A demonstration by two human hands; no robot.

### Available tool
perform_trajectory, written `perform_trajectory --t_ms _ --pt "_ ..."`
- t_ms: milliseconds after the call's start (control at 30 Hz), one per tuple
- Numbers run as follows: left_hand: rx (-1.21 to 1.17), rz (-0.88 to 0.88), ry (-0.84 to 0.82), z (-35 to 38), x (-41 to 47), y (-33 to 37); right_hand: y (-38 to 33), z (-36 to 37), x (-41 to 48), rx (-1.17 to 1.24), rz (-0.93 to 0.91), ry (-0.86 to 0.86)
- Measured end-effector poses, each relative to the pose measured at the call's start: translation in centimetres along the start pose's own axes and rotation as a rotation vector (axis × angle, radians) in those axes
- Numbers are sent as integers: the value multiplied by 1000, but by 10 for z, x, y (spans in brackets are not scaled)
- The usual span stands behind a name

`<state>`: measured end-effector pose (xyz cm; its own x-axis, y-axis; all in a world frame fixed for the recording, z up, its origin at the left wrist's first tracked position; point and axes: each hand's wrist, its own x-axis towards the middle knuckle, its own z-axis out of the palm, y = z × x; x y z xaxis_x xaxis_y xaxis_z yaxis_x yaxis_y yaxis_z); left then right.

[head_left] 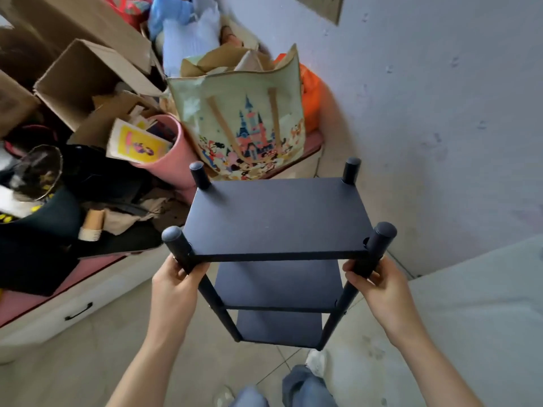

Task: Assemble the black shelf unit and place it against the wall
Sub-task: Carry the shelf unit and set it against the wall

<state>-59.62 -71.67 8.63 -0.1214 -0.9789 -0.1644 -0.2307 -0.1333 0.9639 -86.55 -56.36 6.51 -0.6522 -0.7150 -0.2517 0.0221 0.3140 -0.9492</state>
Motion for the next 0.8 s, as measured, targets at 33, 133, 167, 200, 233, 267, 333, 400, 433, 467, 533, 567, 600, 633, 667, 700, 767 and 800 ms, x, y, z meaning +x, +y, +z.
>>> perform_trajectory --t_ms 33,133,167,200,233,267,333,400,433,467,533,567,600,633,667,700,767,800 --pt "-2 1 1 18 2 2 2 -15 10 1 -5 10" --pt "1 1 -15 67 10 12 2 -53 37 14 -4 38" --pt "9 2 -19 82 13 15 2 -64 45 17 -4 46" --pt "16 -2 -22 96 16 19 3 -75 52 22 -2 55" --pt "20 -3 -27 109 19 22 3 -84 59 28 1 69" --pt "25 1 -36 121 22 26 3 -94 66 30 2 85" --pt "41 4 -55 145 30 33 2 -110 80 32 8 104" --pt "60 -3 -73 167 41 39 1 -126 95 37 10 124" --pt "69 -5 -83 178 47 42 1 -133 104 39 8 132" --pt "74 -10 -92 188 52 45 0 -140 113 41 7 131" --pt "75 -26 -100 207 64 51 -1 -152 135 34 12 116" --pt "76 -35 -103 216 72 53 -2 -157 146 23 16 106" --pt "78 -44 -112 224 79 55 -4 -161 158 16 21 96" --pt "81 -57 -125 231 86 58 -6 -166 170 6 26 90" --pt "84 -77 -148 237 94 60 -7 -169 182 -10 29 88" --pt "81 -98 -175 243 103 61 -8 -173 194 -26 31 83" --pt "64 -149 -246 254 118 60 -7 -178 216 -57 49 61" --pt "47 -159 -293 259 125 60 -6 -180 227 -74 47 62"
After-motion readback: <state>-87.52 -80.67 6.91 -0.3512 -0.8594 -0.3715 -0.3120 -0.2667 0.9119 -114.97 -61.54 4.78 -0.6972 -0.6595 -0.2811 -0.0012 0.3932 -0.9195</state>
